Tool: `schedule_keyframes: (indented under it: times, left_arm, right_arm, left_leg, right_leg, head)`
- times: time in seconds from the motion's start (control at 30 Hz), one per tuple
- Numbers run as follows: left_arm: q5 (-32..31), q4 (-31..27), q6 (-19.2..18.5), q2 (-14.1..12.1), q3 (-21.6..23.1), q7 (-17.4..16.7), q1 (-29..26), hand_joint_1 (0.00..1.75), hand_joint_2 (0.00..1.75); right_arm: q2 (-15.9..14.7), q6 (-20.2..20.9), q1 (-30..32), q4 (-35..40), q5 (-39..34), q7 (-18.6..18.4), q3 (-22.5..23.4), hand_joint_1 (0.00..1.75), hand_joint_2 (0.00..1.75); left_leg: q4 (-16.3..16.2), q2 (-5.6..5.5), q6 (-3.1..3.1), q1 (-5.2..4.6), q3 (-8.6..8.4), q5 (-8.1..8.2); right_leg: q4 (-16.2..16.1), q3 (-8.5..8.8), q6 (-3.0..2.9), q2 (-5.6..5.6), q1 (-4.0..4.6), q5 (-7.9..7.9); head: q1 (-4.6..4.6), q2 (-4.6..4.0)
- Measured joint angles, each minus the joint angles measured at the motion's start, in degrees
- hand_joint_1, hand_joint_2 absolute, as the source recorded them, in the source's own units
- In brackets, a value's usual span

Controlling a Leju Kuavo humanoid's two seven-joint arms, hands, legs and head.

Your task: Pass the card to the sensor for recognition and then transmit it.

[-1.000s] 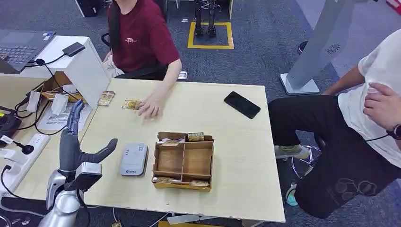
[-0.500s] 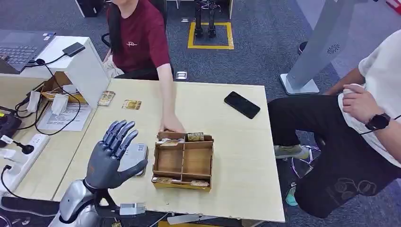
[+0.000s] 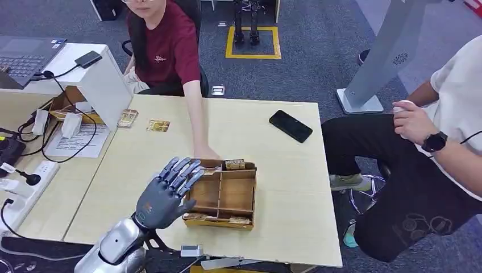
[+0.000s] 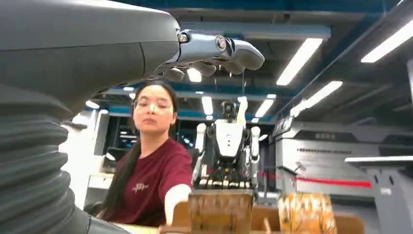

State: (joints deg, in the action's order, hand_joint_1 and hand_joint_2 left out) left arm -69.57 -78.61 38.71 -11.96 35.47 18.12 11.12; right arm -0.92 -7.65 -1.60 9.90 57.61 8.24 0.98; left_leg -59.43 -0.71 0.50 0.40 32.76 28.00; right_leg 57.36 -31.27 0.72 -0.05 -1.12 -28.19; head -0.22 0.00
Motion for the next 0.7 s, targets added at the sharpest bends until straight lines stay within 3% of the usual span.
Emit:
schedule_keyframes:
  times: [0.3,0.7]
  left_arm:
    - [0.17,6.44,0.37,2.96,0.64,-3.62,3.22,0.0,1.75]
    - [1.9,10.18,0.22,4.48,0.64,-4.48,4.93,0.0,1.75]
  right_arm:
    - [0.63,-0.07,-0.35,0.22,0.7,-0.39,-0.22,0.0,1.75]
    - [0.96,-0.09,-0.39,0.24,0.85,-0.61,-0.24,0.0,1.75]
  left_leg:
    - [0.0,0.0,0.0,0.0,0.01,0.0]
    - [0.0,0.0,0.0,0.0,0.02,0.0]
  right_leg:
    - [0.0,0.01,0.0,0.0,0.0,0.0]
    - [0.0,-0.01,0.01,0.0,0.0,0.01]
  head:
    - [0.0,0.02]
    - [0.0,0.0]
